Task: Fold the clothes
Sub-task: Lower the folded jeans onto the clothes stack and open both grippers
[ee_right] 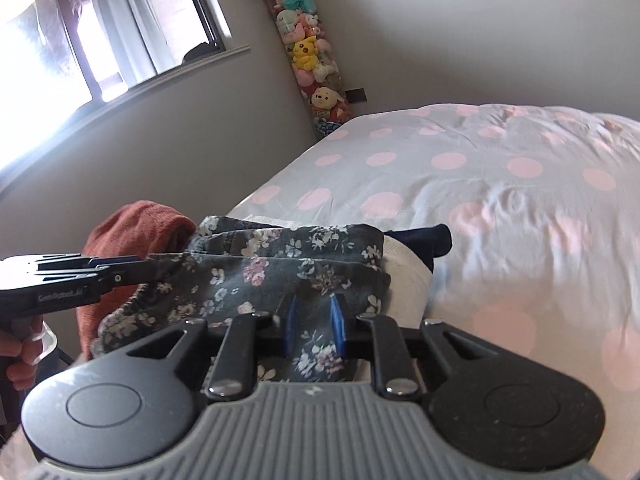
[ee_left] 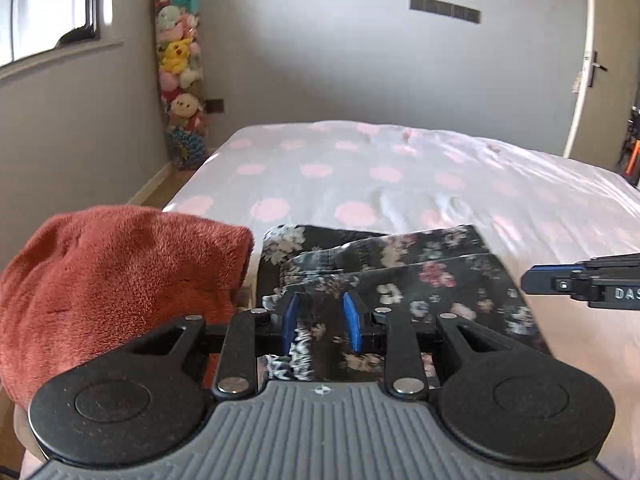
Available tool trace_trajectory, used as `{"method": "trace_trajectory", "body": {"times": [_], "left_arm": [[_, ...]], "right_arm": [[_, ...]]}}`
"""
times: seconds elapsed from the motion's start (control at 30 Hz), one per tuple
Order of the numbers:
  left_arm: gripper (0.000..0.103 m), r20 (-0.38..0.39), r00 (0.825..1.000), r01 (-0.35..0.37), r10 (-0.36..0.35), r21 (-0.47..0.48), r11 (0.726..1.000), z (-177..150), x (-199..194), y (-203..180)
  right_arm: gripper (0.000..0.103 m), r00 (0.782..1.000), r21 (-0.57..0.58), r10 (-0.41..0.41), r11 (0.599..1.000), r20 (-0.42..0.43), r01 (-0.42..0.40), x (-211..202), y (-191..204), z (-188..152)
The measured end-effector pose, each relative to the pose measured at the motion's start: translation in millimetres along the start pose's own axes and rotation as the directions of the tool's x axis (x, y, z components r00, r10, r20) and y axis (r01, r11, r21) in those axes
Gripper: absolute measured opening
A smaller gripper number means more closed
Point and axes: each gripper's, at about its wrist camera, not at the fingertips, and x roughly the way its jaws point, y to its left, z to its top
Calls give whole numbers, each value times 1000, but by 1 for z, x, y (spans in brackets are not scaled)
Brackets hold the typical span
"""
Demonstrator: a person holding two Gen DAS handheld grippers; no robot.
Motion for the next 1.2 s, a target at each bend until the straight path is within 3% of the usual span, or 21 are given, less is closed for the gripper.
{"method": "trace_trajectory", "body": {"times": [0.07,0.23,0.4,0.53,0.73,0.93,1.1,1.2], "left_arm": [[17,-31,999,-15,15,-16,1000,-2,13,10],[19,-92,996,-8,2,-58,998,-8,37,28],[22,-91,996,12,-21,-98,995,-14,42,35],[22,-50,998,27,-32,-112,993,-9,17,34],[22,63,995,75,-73,-37,996,-22,-53,16],[22,-20,1000,4,-3,52,999,-48,-64,-7],[25,-93,995,-28,21,-73,997,-63,-45,6],[26,-67,997,-42,37,-79,996,-61,-65,-4]], "right_arm": [[21,1000,-16,-15,1000,-17,15,14,1,2],[21,997,-36,-34,999,-67,32,47,-2,1],[21,995,-38,-46,998,-85,43,64,-4,-5],[23,996,-54,-51,997,-77,47,49,1,-1],[24,1000,-110,-22,994,-7,21,-6,28,-17],[24,1000,-120,-13,993,4,13,-43,56,-54],[24,997,-114,-49,992,-51,43,-32,65,-76],[24,996,-104,-63,993,-64,56,-34,67,-71]]}}
